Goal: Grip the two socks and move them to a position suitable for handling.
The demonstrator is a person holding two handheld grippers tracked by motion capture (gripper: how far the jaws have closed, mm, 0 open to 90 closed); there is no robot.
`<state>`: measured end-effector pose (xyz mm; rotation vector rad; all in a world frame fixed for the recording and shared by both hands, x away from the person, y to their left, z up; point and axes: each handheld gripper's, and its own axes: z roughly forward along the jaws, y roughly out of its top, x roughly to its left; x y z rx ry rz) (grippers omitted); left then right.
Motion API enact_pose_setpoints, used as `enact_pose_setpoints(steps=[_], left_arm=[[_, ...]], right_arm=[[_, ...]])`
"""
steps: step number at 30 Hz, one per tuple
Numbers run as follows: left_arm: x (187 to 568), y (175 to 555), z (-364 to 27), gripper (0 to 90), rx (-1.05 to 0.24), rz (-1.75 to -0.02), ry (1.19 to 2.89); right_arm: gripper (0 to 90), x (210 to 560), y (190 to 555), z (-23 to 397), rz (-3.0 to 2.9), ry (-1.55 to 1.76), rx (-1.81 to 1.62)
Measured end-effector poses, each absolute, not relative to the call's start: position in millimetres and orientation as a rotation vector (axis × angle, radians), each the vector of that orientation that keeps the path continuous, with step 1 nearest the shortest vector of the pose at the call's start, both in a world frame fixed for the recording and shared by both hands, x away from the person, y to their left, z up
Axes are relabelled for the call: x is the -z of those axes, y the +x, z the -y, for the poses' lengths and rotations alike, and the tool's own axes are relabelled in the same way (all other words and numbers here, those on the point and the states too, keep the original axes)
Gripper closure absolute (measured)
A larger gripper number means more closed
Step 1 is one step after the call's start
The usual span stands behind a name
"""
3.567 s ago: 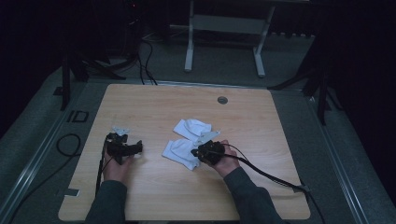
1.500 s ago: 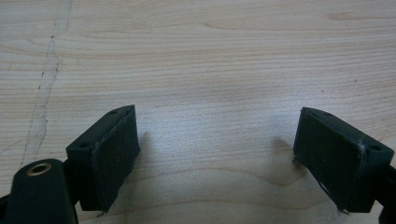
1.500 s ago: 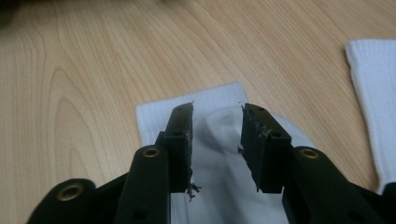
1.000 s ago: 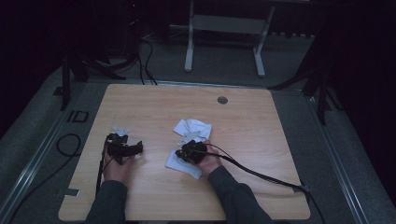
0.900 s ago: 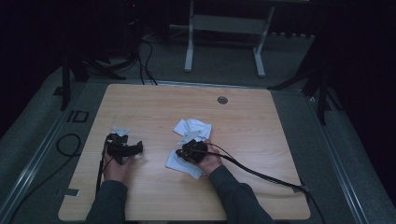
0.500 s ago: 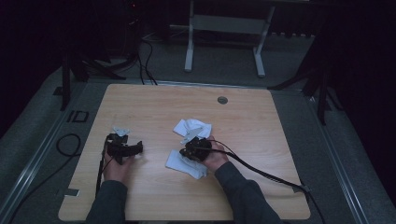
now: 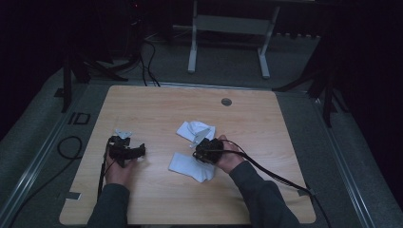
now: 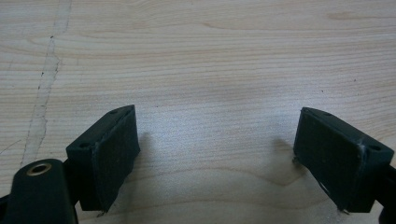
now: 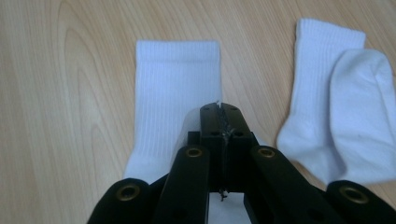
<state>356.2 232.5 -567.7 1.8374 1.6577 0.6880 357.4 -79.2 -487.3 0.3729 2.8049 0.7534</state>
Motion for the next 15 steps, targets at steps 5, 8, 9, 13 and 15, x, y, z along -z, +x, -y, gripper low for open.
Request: enact_pose_setpoints(steps=[5, 8, 9, 13, 15], left_arm=[[567.7, 356.1, -232.5, 14.2, -0.688, -1.657, 1.837], [567.7, 356.1, -232.5, 14.2, -0.688, -1.657, 1.839], [567.7, 356.1, -232.5, 14.2, -0.688, -1.657, 1.838], [567.7, 356.1, -232.5, 14.2, -0.688, -1.657, 1.839], [567.7, 356.1, -232.5, 14.2, -0.688, -1.657, 1.838]], right_arm=[[88.9, 481.1, 354.5, 91.8, -2.811, 0.371, -0.710], [88.8, 481.2, 355.3, 103.4, -2.812, 0.395, -0.687], [88.8, 481.3, 355.5, 107.2, -2.814, 0.403, -0.686], [88.7, 481.2, 355.2, 120.1, -2.818, 0.429, -0.666], [88.5, 480.8, 355.2, 125.4, -2.816, 0.439, -0.657]])
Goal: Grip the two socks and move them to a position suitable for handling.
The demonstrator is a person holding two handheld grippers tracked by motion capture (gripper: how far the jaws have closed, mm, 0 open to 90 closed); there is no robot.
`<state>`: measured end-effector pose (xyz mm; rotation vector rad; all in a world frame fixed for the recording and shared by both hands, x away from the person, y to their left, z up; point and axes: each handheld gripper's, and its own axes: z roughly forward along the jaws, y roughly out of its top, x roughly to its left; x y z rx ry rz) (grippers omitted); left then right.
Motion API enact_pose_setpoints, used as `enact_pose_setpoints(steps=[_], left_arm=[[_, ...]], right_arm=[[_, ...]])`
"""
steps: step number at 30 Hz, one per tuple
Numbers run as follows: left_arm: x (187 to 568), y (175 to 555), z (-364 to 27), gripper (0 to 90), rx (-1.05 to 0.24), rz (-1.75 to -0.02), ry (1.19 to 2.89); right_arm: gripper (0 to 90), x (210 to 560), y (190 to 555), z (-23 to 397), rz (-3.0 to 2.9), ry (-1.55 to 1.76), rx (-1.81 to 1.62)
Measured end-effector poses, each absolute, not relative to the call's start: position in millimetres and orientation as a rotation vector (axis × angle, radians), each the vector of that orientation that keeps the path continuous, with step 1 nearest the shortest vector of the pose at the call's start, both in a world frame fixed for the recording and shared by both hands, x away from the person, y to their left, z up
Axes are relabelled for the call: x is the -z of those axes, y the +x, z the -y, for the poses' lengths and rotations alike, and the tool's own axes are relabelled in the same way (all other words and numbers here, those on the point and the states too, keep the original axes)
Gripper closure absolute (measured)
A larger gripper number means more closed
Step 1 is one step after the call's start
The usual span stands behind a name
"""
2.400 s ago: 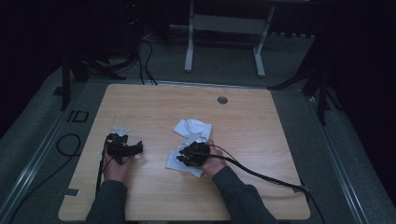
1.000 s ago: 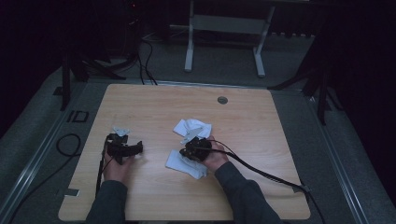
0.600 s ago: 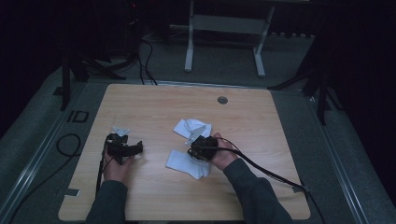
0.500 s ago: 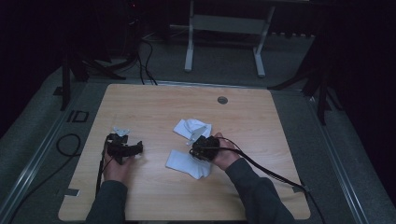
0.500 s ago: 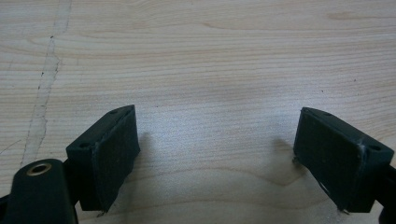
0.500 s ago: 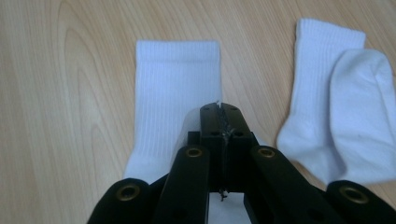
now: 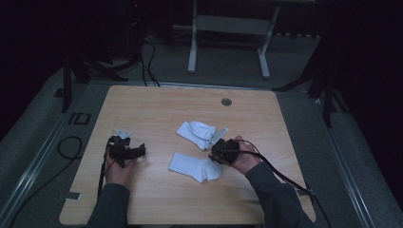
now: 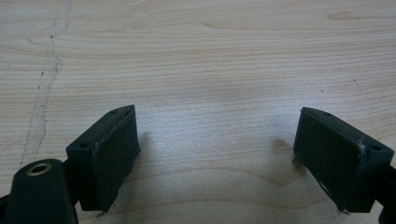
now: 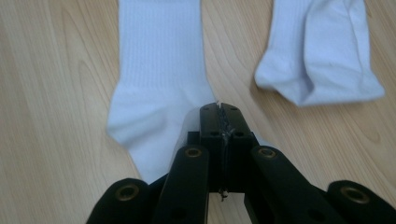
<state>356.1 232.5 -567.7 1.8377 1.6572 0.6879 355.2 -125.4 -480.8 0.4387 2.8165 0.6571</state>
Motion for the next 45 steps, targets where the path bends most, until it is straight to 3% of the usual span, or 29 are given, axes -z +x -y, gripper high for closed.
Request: enact_pose_setpoints(steps=[23, 29, 36, 45], left_arm=[[567.7, 354.6, -231.8, 14.8, -0.693, -1.661, 1.834], [567.7, 354.6, -231.9, 14.8, -0.692, -1.661, 1.835], [567.7, 354.7, -231.9, 14.8, -0.692, -1.661, 1.834], [567.7, 354.6, -231.9, 14.8, -0.692, -1.661, 1.835]], right_arm=[[87.6, 488.5, 348.2, 198.7, -2.815, 0.611, -0.594], [79.2, 486.6, 344.5, 214.0, -2.797, 0.652, -0.613], [71.7, 478.1, 348.6, 198.6, -2.759, 0.621, -0.675], [70.0, 478.9, 362.3, 163.8, -2.723, 0.590, -0.731]])
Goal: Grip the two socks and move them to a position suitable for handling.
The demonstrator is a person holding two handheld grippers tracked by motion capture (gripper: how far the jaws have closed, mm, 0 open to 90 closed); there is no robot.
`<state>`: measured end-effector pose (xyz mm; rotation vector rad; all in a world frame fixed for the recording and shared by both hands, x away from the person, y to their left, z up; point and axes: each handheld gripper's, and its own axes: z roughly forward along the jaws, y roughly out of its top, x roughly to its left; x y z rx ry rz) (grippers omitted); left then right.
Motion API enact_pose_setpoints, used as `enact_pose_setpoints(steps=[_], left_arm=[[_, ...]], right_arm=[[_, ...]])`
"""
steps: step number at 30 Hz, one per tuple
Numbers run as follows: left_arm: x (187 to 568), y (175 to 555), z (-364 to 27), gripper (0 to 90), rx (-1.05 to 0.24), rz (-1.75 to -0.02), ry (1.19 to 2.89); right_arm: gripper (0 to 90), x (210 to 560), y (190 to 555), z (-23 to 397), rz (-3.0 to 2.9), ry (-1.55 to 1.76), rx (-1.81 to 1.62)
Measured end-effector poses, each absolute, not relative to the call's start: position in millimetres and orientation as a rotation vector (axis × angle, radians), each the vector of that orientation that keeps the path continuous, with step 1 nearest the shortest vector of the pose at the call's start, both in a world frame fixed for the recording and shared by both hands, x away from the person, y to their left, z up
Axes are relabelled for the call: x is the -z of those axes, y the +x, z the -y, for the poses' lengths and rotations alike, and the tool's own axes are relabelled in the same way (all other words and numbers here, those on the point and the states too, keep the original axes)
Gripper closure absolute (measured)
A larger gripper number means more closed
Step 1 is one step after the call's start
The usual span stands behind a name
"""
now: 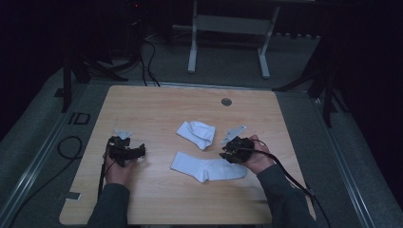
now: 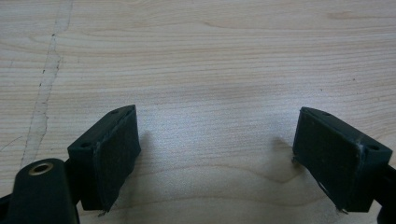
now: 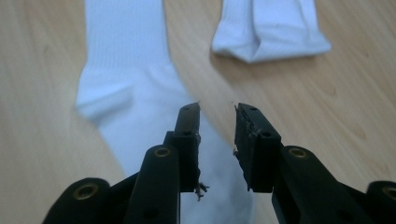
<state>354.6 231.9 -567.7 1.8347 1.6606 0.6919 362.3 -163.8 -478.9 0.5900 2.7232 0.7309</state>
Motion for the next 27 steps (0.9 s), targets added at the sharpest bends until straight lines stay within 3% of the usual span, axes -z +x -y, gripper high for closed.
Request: enact_pose_setpoints(steps=[7, 12, 27], left_arm=[[567.7, 354.7, -231.9, 14.8, -0.692, -1.661, 1.834], [567.6, 354.6, -231.9, 14.8, -0.692, -1.661, 1.835], [567.7, 354.7, -232.0, 14.8, -0.693, -1.660, 1.836]], right_arm=[[77.0, 483.9, 376.8, 144.6, -2.691, 0.609, -0.757], [76.6, 489.1, 387.8, 131.2, -2.670, 0.622, -0.733], [62.9, 506.9, 417.5, 94.0, -2.653, 0.632, -0.639]])
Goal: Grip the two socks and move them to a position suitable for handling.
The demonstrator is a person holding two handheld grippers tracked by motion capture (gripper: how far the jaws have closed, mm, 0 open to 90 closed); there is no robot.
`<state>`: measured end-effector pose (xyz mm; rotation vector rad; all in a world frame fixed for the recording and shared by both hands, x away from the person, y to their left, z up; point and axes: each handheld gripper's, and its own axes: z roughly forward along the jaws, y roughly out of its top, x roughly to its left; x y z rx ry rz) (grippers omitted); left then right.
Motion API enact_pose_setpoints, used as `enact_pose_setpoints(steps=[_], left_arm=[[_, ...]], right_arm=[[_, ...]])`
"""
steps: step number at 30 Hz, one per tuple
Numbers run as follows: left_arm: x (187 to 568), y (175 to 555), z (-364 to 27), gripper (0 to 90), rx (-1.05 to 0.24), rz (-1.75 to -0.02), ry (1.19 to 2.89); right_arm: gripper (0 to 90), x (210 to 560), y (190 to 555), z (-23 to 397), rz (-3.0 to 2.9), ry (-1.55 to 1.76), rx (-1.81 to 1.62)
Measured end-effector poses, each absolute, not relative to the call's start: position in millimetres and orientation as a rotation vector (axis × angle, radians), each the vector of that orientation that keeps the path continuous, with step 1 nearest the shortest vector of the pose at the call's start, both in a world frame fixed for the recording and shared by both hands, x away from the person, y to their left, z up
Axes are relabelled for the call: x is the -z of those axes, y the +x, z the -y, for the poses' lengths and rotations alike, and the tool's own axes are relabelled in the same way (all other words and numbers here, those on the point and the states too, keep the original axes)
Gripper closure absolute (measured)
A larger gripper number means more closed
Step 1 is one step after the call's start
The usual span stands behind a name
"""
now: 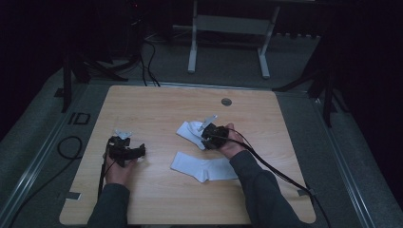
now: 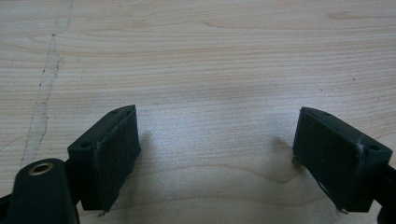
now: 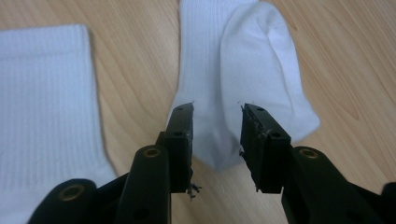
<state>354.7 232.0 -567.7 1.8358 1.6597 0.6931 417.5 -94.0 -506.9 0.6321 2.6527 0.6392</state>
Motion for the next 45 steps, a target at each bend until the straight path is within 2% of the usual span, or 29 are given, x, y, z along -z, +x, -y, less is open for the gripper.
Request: enact_pose_setpoints(steps=[4, 5, 7, 9, 10, 17, 36, 45], left_arm=[[567.7, 354.7, -232.0, 14.8, -0.693, -1.660, 1.836], [567.7, 354.7, -231.9, 14.8, -0.693, -1.660, 1.835], [567.7, 354.7, -231.9, 14.8, -0.692, -1.660, 1.834], [567.7, 354.7, -231.9, 14.8, -0.692, -1.660, 1.835], [567.7, 354.7, -231.9, 14.8, -0.692, -1.661, 1.834], [567.7, 354.7, -231.9, 14.8, -0.692, -1.661, 1.834], [567.7, 354.7, -231.9, 14.7, -0.693, -1.661, 1.834], [567.7, 354.7, -231.9, 14.8, -0.693, -1.660, 1.834]], right_arm=[[64.7, 514.1, 420.6, 88.7, -2.676, 0.624, -0.668], [68.2, 514.8, 419.5, 86.3, -2.683, 0.612, -0.682], [81.4, 515.8, 417.9, 80.3, -2.705, 0.579, -0.680], [89.0, 517.8, 418.1, 75.8, -2.709, 0.564, -0.659], [89.5, 519.0, 419.0, 75.1, -2.706, 0.568, -0.651], [89.8, 535.0, 422.2, 72.9, -2.765, 0.571, -0.568], [89.7, 529.7, 409.1, 100.2, -2.897, 0.484, -0.489], [82.2, 505.4, 414.5, 103.6, -2.827, 0.529, -0.612]])
